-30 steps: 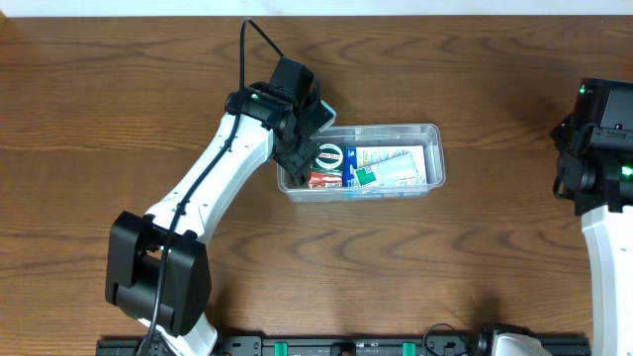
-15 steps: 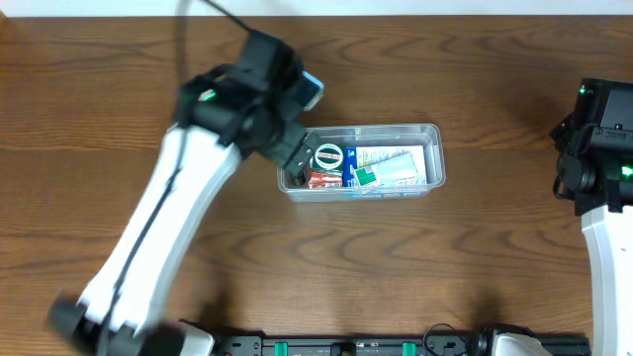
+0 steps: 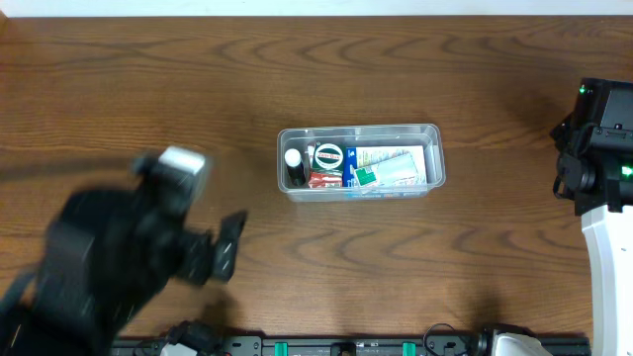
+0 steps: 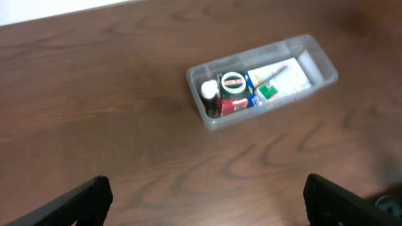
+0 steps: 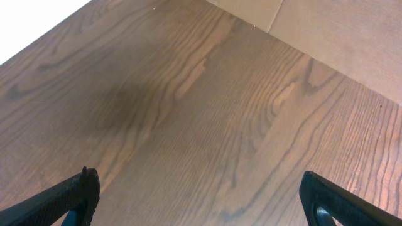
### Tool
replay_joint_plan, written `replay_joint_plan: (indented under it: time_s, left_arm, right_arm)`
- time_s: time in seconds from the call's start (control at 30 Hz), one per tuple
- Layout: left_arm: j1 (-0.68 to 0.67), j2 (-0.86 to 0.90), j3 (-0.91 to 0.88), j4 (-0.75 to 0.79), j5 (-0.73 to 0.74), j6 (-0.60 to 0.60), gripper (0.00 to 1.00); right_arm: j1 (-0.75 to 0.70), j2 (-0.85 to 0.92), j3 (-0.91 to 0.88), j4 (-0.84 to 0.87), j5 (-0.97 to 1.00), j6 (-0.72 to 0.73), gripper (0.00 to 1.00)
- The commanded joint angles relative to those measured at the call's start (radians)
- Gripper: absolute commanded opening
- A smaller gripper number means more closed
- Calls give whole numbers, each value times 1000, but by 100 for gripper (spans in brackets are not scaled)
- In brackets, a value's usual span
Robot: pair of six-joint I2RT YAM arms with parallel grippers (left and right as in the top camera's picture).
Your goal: Pack container
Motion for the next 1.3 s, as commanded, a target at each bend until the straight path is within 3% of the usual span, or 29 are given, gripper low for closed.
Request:
replay_joint_plan:
  time_s: [0.0, 0.2, 0.4, 0.6, 0.97, 1.13, 1.27]
  left_arm:
    - [4, -143, -146, 35, -106, -153, 98]
    - [4, -403, -478, 180, -131, -409, 98]
    - [4, -453, -727, 255, -129, -908, 98]
    - [4, -441, -842, 252, -119, -1006, 98]
    - [4, -435, -917, 278, -374, -995, 98]
    - [8, -475, -1021, 515, -379, -755, 98]
    - [60, -555, -1143, 800, -249, -477, 98]
  right_arm:
    - [-8, 3, 2, -1, 10, -14, 99]
    - [-8, 3, 2, -1, 10, -14, 99]
    - [-8, 3, 2, -1, 10, -14, 99]
    - [-8, 3, 2, -1, 10, -14, 99]
    - [-8, 3, 2, -1, 10, -14, 99]
    - [-8, 3, 2, -1, 10, -14, 99]
    - [-8, 3, 2, -1, 10, -14, 99]
